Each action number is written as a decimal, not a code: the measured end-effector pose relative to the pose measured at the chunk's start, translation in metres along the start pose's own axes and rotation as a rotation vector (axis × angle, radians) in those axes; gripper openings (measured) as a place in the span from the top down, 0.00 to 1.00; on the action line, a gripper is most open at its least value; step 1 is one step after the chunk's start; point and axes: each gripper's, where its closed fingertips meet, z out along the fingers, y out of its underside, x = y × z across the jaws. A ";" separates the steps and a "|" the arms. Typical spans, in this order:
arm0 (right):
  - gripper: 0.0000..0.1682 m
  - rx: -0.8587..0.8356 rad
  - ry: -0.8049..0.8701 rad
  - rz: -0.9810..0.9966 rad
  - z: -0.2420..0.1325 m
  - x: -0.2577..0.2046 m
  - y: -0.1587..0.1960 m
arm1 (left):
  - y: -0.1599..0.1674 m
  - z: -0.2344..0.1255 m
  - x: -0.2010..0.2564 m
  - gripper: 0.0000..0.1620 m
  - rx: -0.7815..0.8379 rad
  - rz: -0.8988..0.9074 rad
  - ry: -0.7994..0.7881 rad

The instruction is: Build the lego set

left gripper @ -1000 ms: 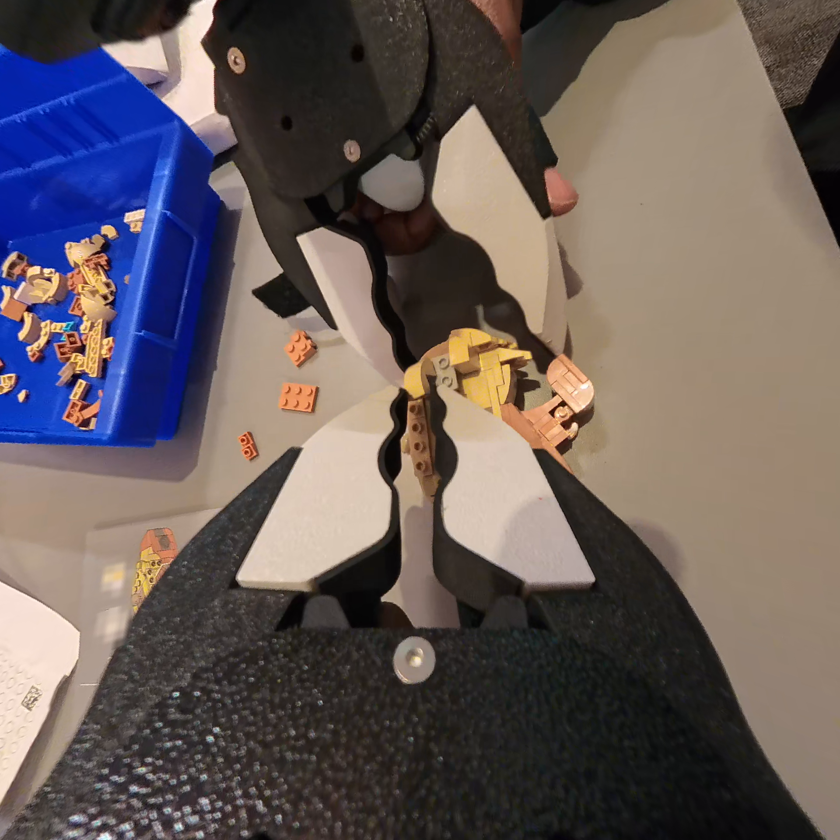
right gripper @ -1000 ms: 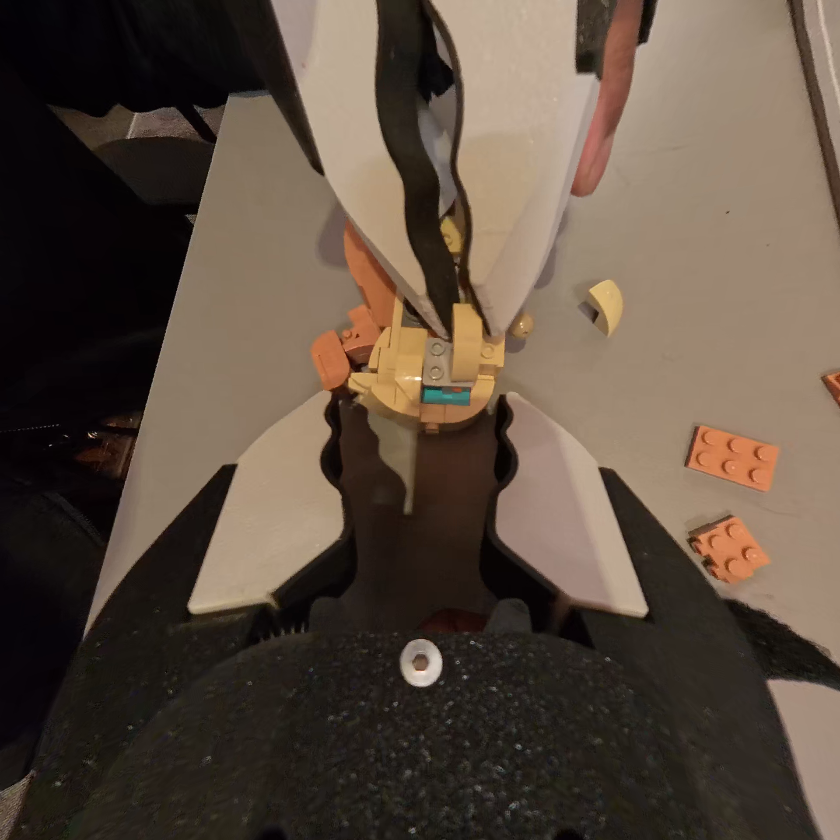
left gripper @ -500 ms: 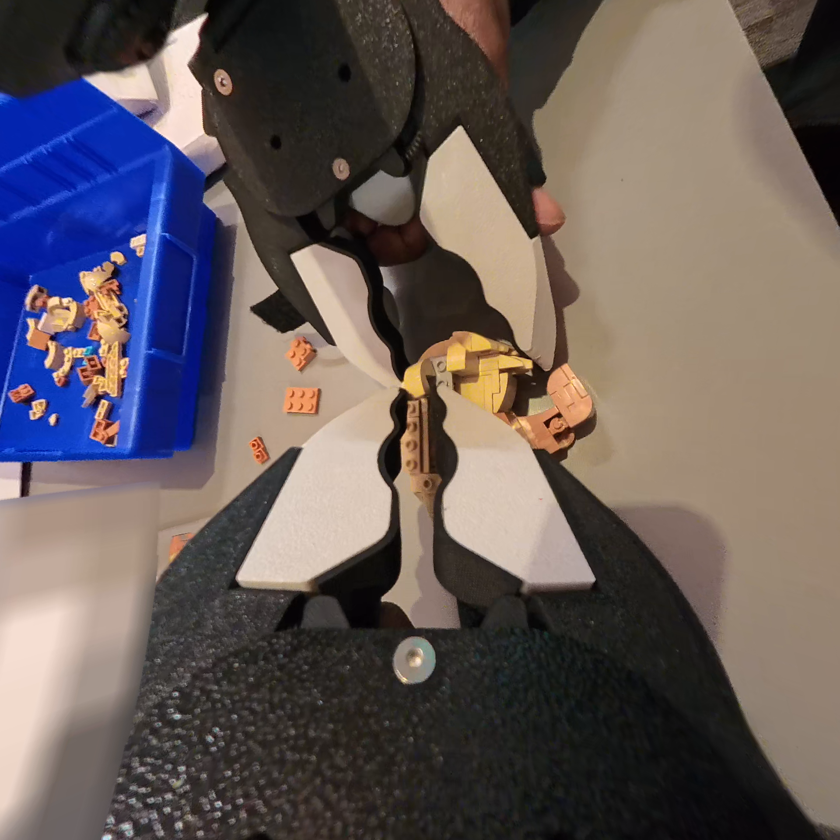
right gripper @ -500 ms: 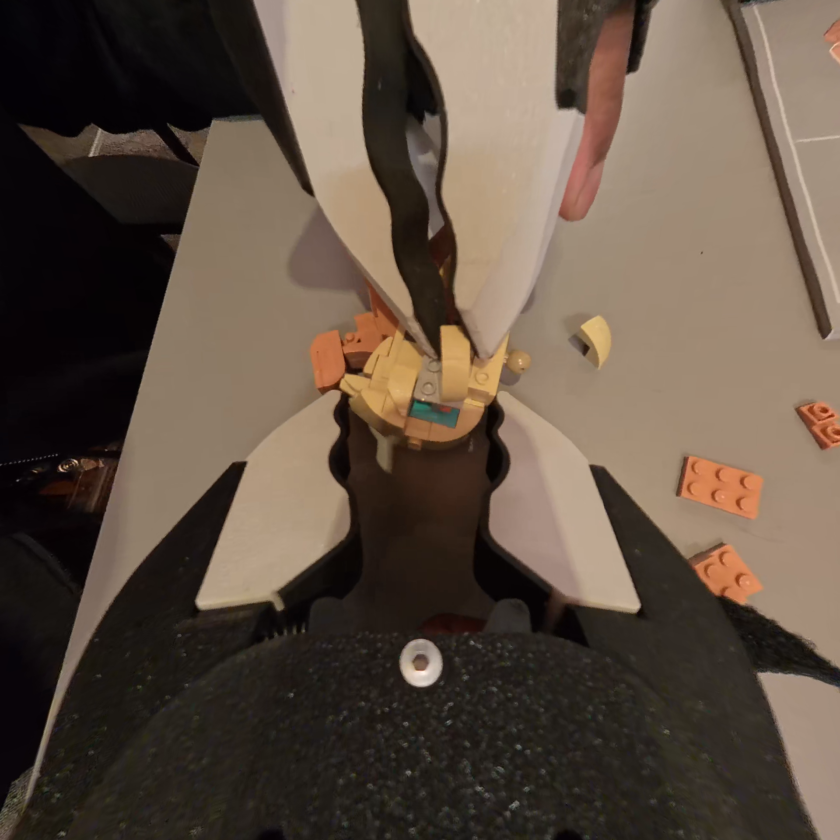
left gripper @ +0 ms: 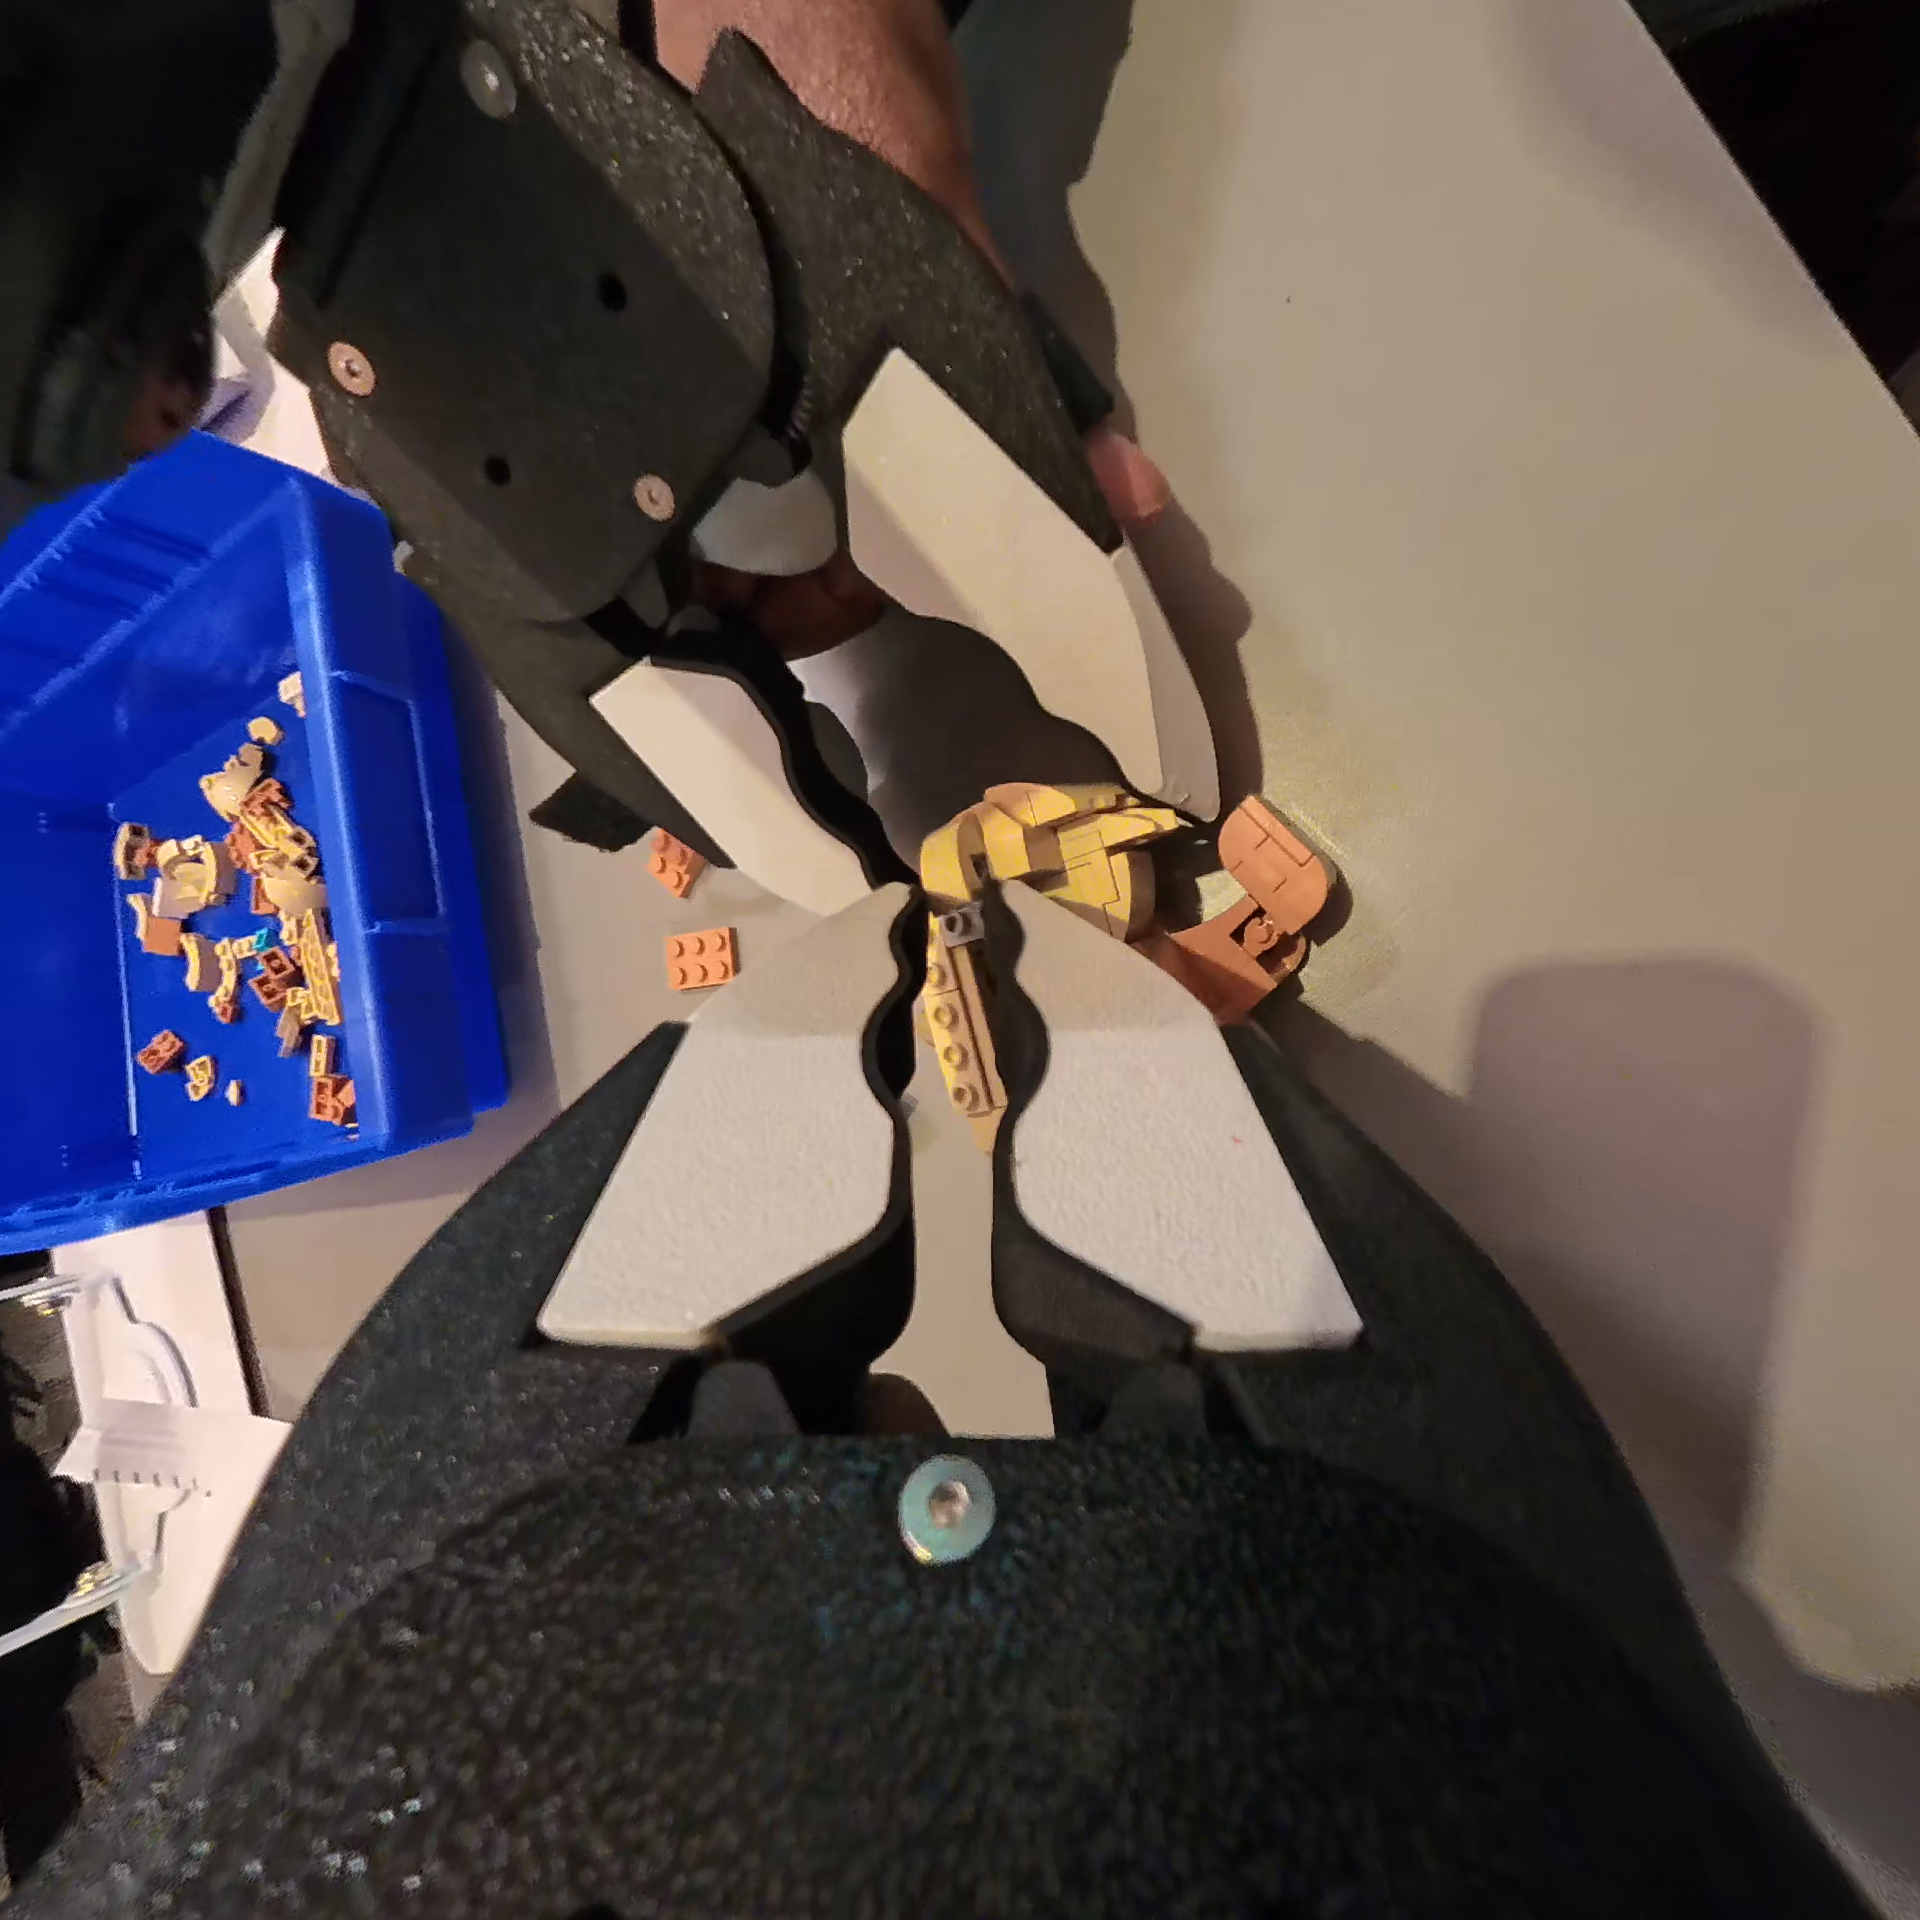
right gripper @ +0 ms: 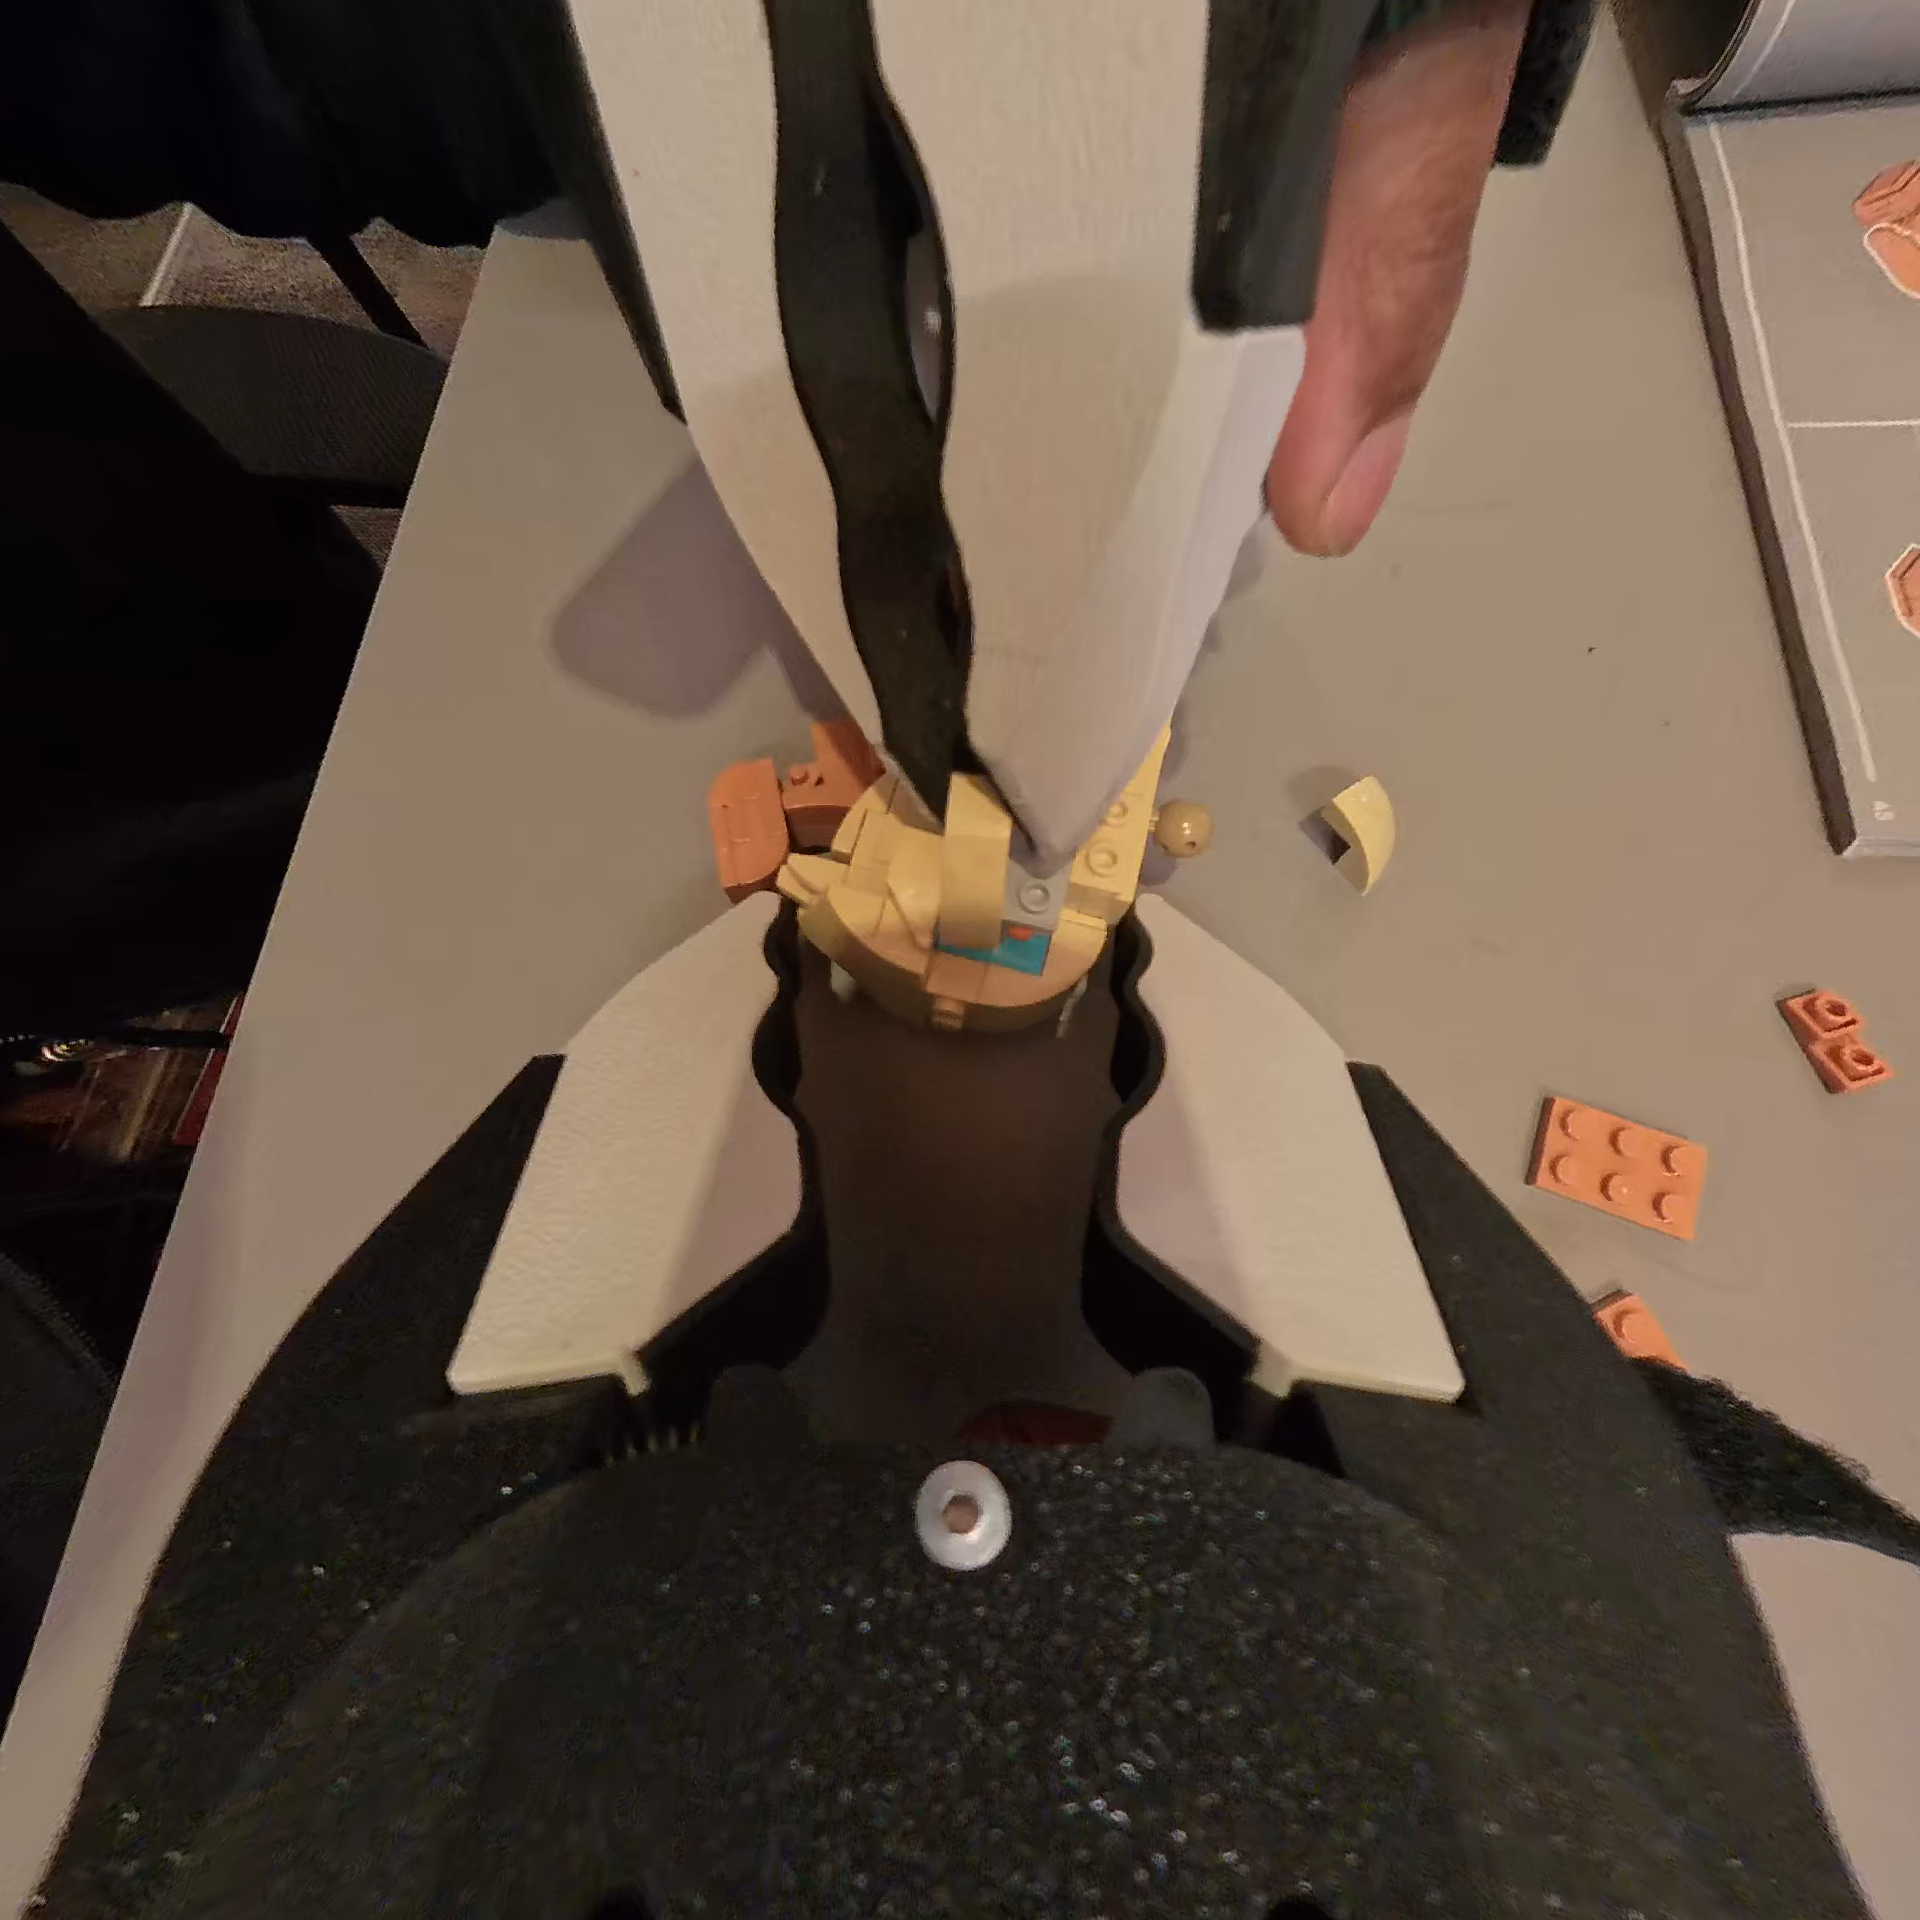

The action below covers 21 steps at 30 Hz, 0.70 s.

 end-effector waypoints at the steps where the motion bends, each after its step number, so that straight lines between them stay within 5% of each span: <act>1: 0.65 0.003 0.001 -0.004 0.000 0.000 0.000 | 0.000 0.000 0.002 0.94 -0.005 0.006 0.013; 21: 0.65 -0.011 0.019 -0.057 0.002 -0.001 0.000 | -0.001 0.000 0.005 0.93 -0.015 0.079 0.068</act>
